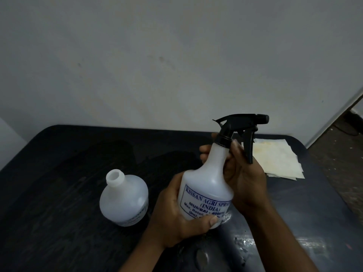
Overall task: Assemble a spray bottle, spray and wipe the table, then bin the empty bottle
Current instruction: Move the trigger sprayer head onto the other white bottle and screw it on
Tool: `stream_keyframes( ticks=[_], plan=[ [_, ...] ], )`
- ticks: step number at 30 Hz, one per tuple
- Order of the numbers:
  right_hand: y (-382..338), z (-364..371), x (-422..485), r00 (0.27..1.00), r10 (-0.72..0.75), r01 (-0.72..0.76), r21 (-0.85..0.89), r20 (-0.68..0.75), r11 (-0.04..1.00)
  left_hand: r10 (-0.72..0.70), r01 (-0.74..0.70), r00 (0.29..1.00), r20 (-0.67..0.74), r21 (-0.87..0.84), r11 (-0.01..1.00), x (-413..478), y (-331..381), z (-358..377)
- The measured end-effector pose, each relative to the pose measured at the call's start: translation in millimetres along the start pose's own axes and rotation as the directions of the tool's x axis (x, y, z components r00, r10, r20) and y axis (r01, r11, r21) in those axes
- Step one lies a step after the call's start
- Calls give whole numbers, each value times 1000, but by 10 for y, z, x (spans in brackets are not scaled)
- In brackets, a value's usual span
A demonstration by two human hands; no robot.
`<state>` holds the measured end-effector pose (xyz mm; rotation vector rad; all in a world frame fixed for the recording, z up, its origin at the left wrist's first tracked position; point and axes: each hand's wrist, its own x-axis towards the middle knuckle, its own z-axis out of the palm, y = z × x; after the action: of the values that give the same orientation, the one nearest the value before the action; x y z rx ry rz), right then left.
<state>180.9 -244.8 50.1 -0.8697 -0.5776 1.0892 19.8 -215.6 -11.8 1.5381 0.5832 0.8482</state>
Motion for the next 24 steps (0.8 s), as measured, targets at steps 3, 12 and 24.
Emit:
stream_keyframes(
  ticks=[3,12,24],
  plan=[
    [10,22,-6,999,-43,42,-45,-33,998,4,-4,1000,-4,10,1000,3,3,8],
    [28,-12,3,998,-25,22,-57,-50,998,-6,6,1000,-8,2,1000,0,-3,8],
    [4,53,-21,995,-90,86,-79,-43,993,-1,1,1000,-11,36,999,3,-13,14]
  ],
)
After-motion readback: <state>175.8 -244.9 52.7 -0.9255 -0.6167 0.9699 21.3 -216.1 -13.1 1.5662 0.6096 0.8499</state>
